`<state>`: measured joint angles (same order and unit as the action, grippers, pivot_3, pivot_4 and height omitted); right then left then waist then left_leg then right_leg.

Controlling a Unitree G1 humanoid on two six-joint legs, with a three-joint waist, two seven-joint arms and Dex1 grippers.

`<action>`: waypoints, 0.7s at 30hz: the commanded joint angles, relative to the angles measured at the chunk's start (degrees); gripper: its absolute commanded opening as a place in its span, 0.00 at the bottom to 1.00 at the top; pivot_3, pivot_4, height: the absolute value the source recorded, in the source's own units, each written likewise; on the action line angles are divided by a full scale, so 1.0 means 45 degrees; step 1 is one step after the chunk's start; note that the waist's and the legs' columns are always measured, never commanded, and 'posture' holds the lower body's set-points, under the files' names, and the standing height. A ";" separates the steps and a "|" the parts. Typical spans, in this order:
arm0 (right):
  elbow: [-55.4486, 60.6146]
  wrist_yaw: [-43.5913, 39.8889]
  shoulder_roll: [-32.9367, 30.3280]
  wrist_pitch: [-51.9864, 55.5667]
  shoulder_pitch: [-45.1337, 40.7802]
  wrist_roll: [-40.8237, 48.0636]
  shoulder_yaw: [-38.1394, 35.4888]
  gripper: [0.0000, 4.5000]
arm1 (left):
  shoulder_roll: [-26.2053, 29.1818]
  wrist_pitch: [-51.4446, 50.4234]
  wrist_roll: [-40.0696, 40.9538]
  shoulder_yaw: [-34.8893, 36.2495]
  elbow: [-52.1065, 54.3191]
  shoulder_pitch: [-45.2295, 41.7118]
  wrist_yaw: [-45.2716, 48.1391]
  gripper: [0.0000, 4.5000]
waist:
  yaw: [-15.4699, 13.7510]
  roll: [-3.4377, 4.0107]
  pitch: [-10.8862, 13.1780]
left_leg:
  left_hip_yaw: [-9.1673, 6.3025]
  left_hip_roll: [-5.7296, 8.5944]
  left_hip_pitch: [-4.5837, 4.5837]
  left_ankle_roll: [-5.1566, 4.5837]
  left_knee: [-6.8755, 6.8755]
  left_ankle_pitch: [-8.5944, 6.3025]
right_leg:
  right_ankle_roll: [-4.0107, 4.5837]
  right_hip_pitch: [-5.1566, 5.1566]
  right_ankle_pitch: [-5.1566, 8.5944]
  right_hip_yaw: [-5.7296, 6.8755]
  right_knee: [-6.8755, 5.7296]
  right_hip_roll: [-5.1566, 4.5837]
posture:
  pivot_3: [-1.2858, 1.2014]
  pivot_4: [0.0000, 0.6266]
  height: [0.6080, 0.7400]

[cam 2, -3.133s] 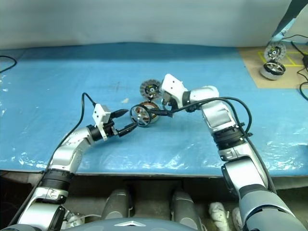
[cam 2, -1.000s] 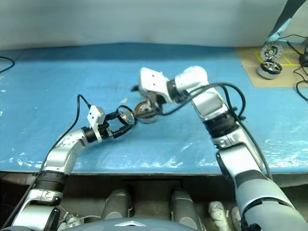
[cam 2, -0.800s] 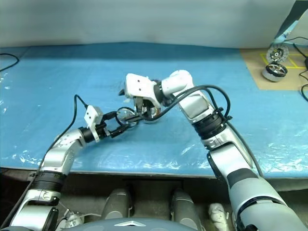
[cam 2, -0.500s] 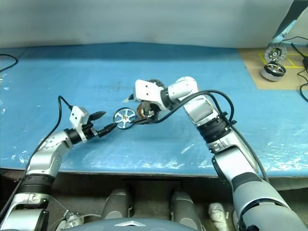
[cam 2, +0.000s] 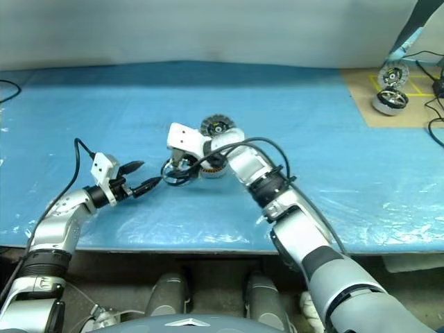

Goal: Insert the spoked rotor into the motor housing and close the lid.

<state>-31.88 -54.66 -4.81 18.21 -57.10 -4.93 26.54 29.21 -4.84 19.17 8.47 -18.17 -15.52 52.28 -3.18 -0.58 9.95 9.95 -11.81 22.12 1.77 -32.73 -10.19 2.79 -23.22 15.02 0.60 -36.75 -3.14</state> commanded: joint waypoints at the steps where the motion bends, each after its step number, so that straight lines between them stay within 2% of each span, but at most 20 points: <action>1: -0.0822 0.0431 0.0272 -0.0396 -0.0207 0.0038 -0.0434 0.91 | 0.0000 0.0147 0.0161 0.0144 0.0627 0.0214 -0.0065 1.00 | -0.0009 -0.0002 0.0001 | -0.0001 0.0002 0.0005 0.0000 -0.0001 0.0000 | 0.0000 0.0000 0.0000 0.0001 0.0002 -0.0003 | 0.52 0.24 1.00; 9: -0.3105 0.1430 0.0702 -0.1039 -0.0187 -0.0336 -0.0728 0.91 | -0.0117 0.0164 0.0204 0.0147 0.0983 0.0710 -0.0090 1.00 | 0.0035 0.0000 0.0001 | -0.0001 -0.0004 -0.0012 0.0001 -0.0001 -0.0001 | 0.0001 0.0005 0.0001 0.0000 -0.0002 -0.0003 | 0.52 0.24 1.00; 17: -0.3207 0.1519 0.1292 -0.0946 -0.0189 -0.0216 -0.1085 0.91 | -0.0306 0.0155 0.0061 -0.0029 0.0848 0.0534 -0.0147 1.00 | 0.0030 0.0000 0.0001 | 0.0000 -0.0004 -0.0012 0.0000 -0.0003 -0.0001 | 0.0001 0.0008 0.0001 -0.0001 -0.0002 -0.0005 | 0.52 0.24 1.00; 20: -0.3386 0.1658 0.1348 -0.1088 -0.0136 -0.0447 -0.0961 0.79 | -0.0364 0.0156 0.0028 -0.0083 0.0838 0.0478 -0.0164 1.00 | 0.0031 0.0000 0.0001 | 0.0000 -0.0004 -0.0011 0.0001 -0.0002 -0.0001 | 0.0001 0.0007 0.0001 0.0000 -0.0001 -0.0005 | 0.52 0.24 1.00; 21: -0.3423 0.1702 0.1341 -0.1180 -0.0098 -0.0562 -0.0880 0.70 | -0.0388 0.0162 0.0019 -0.0110 0.0839 0.0453 -0.0174 1.00 | 0.0031 0.0000 0.0001 | 0.0000 -0.0003 -0.0011 0.0001 -0.0001 -0.0001 | 0.0001 0.0007 0.0001 0.0000 -0.0001 -0.0004 | 0.52 0.24 1.00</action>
<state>-47.14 -47.30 0.80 13.73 -57.47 -6.84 22.26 27.41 -4.86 18.98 7.82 -15.72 -13.01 51.67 -3.04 -0.58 9.96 9.95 -11.82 22.07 1.78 -32.73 -10.20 2.80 -23.19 15.02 0.60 -36.75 -3.16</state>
